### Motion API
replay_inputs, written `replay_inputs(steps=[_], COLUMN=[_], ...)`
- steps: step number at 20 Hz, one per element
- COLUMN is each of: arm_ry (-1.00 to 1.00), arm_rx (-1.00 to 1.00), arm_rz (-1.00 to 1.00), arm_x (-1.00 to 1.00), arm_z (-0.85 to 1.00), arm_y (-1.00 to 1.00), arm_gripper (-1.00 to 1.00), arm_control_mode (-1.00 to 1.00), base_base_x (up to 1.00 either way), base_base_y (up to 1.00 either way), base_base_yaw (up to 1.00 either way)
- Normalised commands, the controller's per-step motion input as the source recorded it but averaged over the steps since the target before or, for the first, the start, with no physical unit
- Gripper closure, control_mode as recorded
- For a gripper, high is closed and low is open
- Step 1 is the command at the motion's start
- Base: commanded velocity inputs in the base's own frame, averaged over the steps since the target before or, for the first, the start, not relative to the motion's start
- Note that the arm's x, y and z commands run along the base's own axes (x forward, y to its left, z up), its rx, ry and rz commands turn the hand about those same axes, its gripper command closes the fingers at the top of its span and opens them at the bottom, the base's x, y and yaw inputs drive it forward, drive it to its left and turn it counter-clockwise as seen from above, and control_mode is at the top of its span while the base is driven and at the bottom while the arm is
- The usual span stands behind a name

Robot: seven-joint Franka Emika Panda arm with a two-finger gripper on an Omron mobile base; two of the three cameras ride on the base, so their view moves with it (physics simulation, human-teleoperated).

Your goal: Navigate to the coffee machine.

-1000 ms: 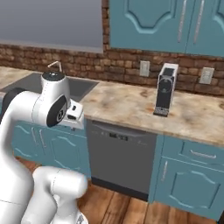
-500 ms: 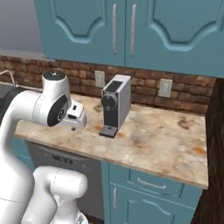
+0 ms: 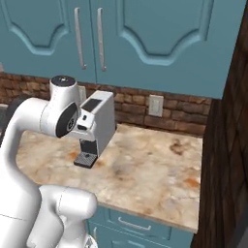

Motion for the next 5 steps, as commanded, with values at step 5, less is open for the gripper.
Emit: replay_inputs(steps=[5], arm_ry=[0.00], arm_rx=[0.00], arm_rz=[0.00], arm_x=[0.00], arm_z=[0.00], arm_y=[0.00], arm_gripper=[-1.00], arm_control_mode=[1.00], base_base_x=[0.00], base_base_y=[0.00], base_base_yaw=[0.00])
